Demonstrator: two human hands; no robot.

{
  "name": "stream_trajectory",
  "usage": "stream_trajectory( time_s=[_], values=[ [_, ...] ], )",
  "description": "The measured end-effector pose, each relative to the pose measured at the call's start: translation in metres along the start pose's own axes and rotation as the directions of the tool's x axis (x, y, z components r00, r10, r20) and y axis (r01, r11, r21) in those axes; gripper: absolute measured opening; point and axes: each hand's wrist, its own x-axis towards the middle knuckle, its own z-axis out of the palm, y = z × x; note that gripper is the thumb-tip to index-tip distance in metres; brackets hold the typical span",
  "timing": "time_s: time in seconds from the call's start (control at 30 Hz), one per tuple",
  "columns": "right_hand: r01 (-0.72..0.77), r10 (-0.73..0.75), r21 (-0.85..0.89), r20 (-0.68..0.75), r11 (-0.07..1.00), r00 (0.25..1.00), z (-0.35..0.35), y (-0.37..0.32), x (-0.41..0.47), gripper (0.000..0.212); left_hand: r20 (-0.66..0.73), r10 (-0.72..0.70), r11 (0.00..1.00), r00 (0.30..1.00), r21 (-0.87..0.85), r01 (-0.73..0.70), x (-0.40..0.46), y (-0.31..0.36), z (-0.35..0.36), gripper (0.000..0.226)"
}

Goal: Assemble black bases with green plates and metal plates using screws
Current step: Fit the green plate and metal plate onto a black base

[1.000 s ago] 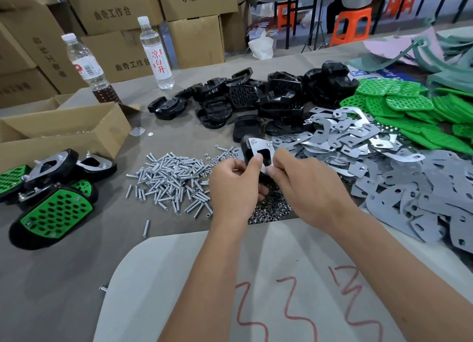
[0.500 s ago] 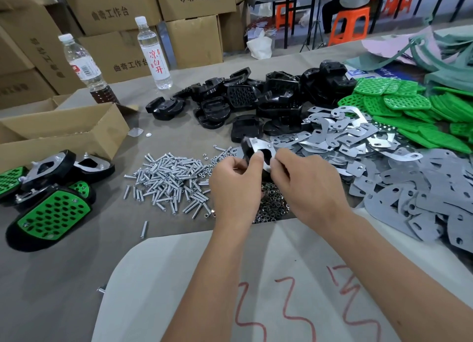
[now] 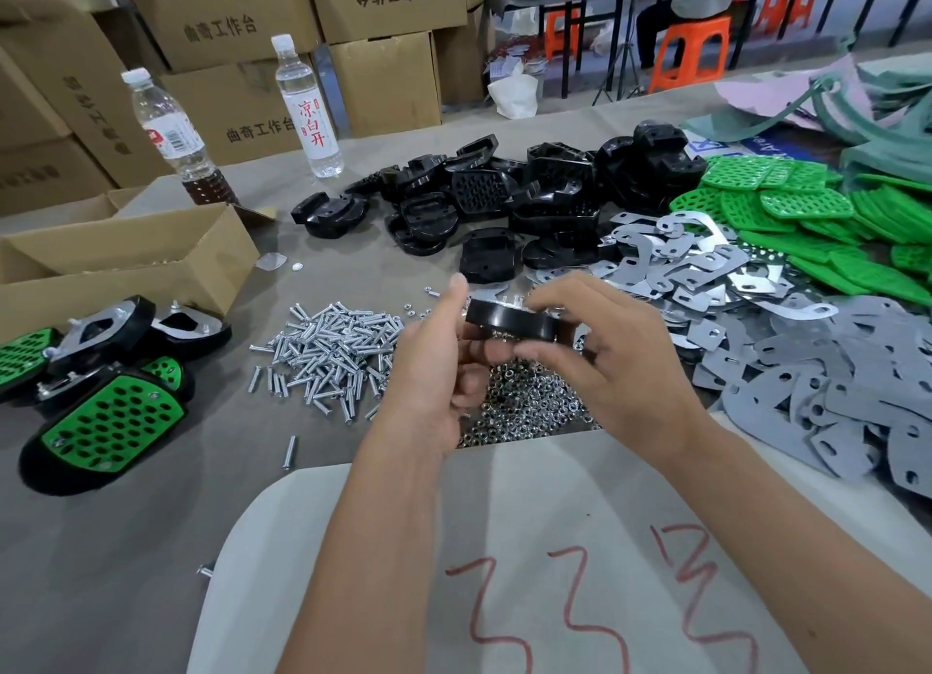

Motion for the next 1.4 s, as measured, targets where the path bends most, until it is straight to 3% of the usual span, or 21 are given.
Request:
stream_trajectory(
  time_s=[0.1,0.23,0.3,0.5,0.7,0.87,1.1,1.2,1.27,1.3,1.33,1.37,1.4],
  values=[
    [-0.139,0.152,0.118,-0.105,0.983,0.983,-0.001,-0.001,0.002,0.015,-0.159,0.311,0.931,0.937,0.247,-0.268,0.003,-0.005,0.003,0.05],
    [-0.242,0.283,0.259,-0.132,0.935,0.95,-0.006,0.003,0.001,0.003,0.033,0.589,0.77,0.808,0.282,-0.573,0.001,-0.008,0.009,0.013],
    [-0.254,0.296,0.295,-0.109,0.921,0.949,-0.005,0.004,0.0,0.007,0.116,0.649,0.696,0.752,0.308,-0.648,0.001,-0.011,0.01,0.012],
    [-0.241,0.273,0.314,-0.063,0.918,0.96,-0.006,0.001,-0.001,0.019,0.161,0.718,0.62,0.678,0.296,-0.727,0.003,-0.012,0.008,0.02],
    [-0.161,0.187,0.184,-0.139,0.97,0.972,-0.01,-0.004,-0.001,0.013,0.211,0.713,0.613,0.669,0.276,-0.74,0.001,-0.012,0.01,0.022],
    [-0.106,0.127,0.123,-0.176,0.987,0.976,-0.015,-0.01,-0.002,0.009,0.241,0.745,0.572,0.622,0.25,-0.781,-0.002,-0.009,0.012,0.025],
    [-0.133,0.163,0.133,-0.252,0.982,0.954,-0.011,-0.014,-0.005,0.017,0.241,0.775,0.511,0.584,0.304,-0.804,-0.001,-0.011,0.016,0.02],
    [-0.162,0.192,0.133,-0.257,0.978,0.947,-0.008,-0.01,-0.001,0.017,0.195,0.764,0.529,0.615,0.358,-0.77,0.001,-0.012,0.016,0.019],
    [-0.15,0.165,0.078,-0.244,0.986,0.956,-0.008,-0.005,0.002,0.017,0.06,0.709,0.621,0.703,0.419,-0.662,0.0,-0.015,0.019,0.016],
    [-0.133,0.137,0.033,-0.236,0.991,0.962,-0.008,-0.003,0.002,0.016,-0.049,0.628,0.723,0.776,0.406,-0.559,0.0,-0.017,0.021,0.013],
    [-0.115,0.108,-0.018,-0.228,0.993,0.968,-0.009,-0.001,0.003,0.017,-0.143,0.476,0.856,0.868,0.302,-0.42,-0.001,-0.016,0.023,0.023],
    [-0.096,0.08,-0.066,-0.213,0.993,0.974,-0.009,0.001,0.003,0.017,-0.139,0.262,0.962,0.955,0.116,-0.247,-0.001,-0.015,0.025,0.039],
    [-0.072,0.052,-0.102,-0.188,0.992,0.981,-0.01,0.002,0.003,0.018,-0.065,0.081,0.995,0.995,-0.053,-0.085,-0.001,-0.015,0.024,0.052]
  ],
)
